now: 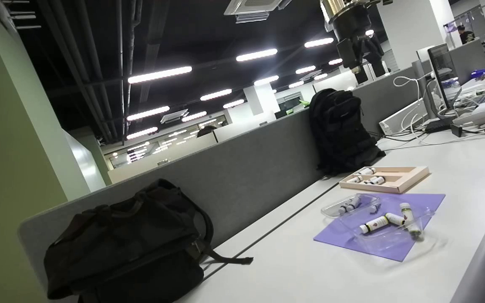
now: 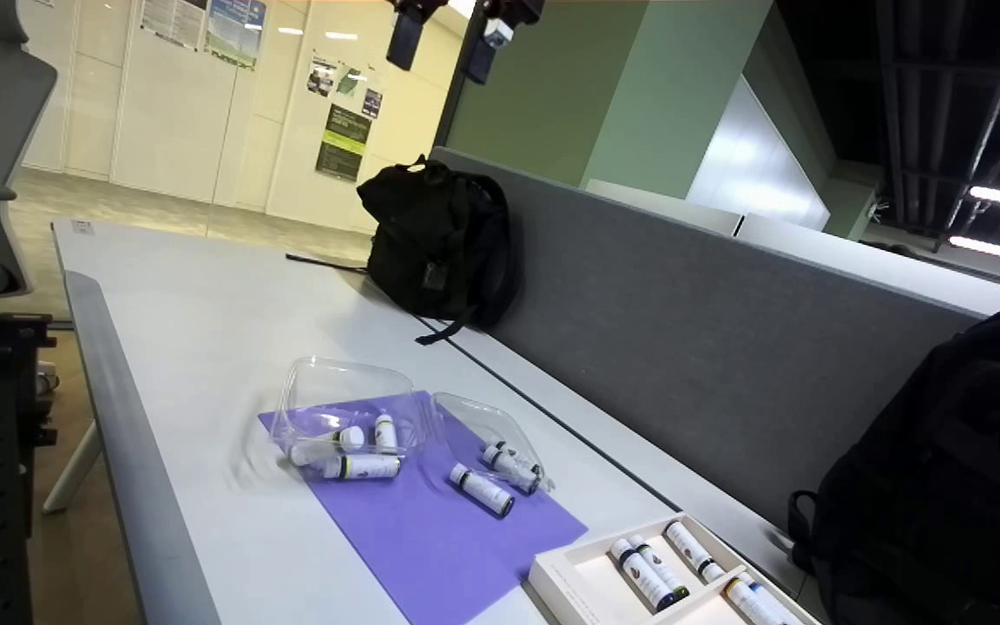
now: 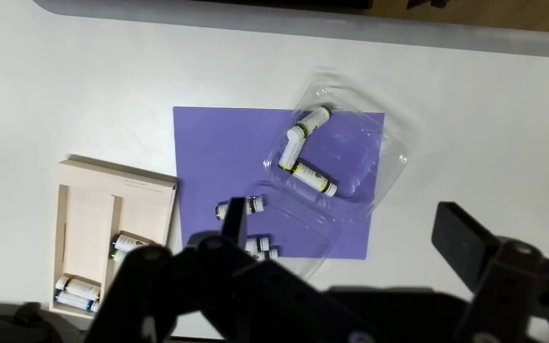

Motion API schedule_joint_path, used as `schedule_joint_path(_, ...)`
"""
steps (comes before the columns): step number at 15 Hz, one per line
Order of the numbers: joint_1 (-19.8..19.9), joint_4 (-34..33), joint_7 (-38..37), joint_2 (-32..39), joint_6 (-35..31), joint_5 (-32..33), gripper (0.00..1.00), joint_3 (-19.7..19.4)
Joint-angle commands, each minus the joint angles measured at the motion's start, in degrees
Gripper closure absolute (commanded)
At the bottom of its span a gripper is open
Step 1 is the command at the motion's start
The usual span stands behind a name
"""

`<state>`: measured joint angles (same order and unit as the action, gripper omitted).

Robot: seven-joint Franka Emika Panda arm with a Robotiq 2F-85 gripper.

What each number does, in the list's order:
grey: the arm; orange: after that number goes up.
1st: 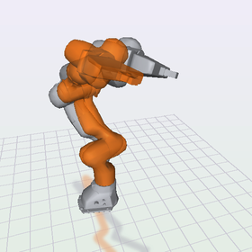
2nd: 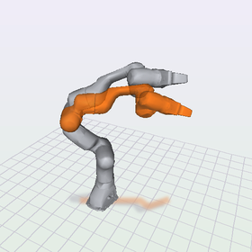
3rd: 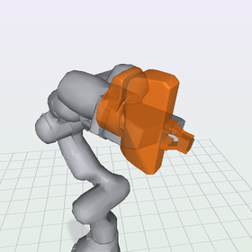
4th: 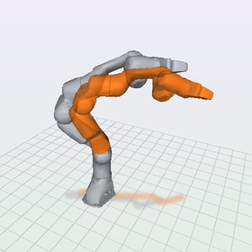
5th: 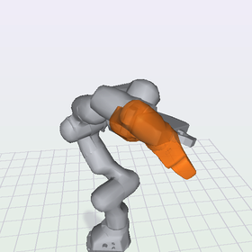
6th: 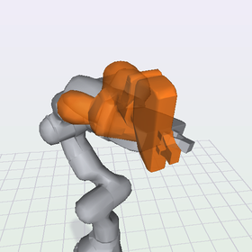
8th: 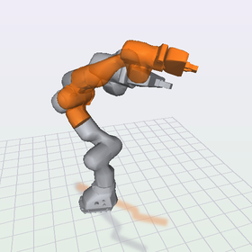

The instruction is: Remove one bottle from the clear box and put back two more

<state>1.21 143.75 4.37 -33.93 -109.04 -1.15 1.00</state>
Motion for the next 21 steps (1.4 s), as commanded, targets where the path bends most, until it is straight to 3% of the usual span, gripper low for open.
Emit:
schedule_joint_path(1, -2.85, -0.49, 5.52, 4.08, -0.26, -0.94, 0.00, -1.87)
schedule_joint_path(10, -5.02, -2.23, 16.35, 21.81, -8.77, -1.91, 0.00, -2.24)
schedule_joint_path(19, -3.82, -3.70, 16.26, 35.16, -10.54, -2.93, 0.00, -1.05)
schedule_joint_path(21, -3.67, -1.54, 17.64, 33.39, -11.51, -2.48, 0.00, -0.80)
